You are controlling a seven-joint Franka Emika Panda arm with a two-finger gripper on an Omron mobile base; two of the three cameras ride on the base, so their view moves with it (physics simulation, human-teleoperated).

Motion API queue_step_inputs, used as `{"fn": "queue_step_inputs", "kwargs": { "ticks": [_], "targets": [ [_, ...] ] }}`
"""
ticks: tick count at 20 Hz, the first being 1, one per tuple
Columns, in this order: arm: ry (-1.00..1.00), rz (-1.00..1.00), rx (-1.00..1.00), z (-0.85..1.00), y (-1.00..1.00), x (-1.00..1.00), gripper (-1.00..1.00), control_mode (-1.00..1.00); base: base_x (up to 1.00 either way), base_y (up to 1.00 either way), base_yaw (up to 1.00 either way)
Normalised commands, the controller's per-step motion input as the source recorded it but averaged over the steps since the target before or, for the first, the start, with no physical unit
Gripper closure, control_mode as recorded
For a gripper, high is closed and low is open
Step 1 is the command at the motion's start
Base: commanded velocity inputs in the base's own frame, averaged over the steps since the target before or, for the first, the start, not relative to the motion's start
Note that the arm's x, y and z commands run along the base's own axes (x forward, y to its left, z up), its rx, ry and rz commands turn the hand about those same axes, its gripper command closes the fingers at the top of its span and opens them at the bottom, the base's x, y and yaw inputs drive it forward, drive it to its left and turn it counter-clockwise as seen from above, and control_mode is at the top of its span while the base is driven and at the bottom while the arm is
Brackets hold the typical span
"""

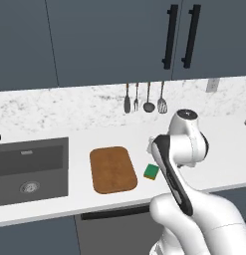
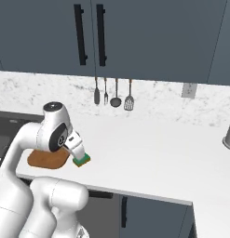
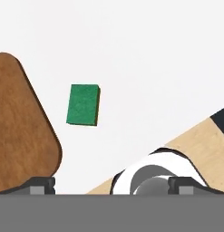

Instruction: Pick up the sponge from the counter and clean the cutting board by briefly scrubbing or pressing down on the cutting board. Once finished, release the sponge.

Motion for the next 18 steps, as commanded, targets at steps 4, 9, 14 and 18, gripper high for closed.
{"fn": "queue_step_inputs", "kwargs": {
  "ticks": [4,9,14,18],
  "targets": [
    [0.01,0.0,0.0,-0.17,0.0,0.02,-1.0,-1.0,0.0,0.0,0.0],
    [0.04,0.0,0.0,-0.22,0.0,0.24,-1.0,-1.0,0.0,0.0,0.0],
    [0.11,0.0,0.0,-0.27,0.0,0.5,-1.0,-1.0,0.0,0.0,0.0],
    [0.15,0.0,0.0,-0.24,0.08,0.44,-1.0,-1.0,0.0,0.0,0.0]
  ]
}}
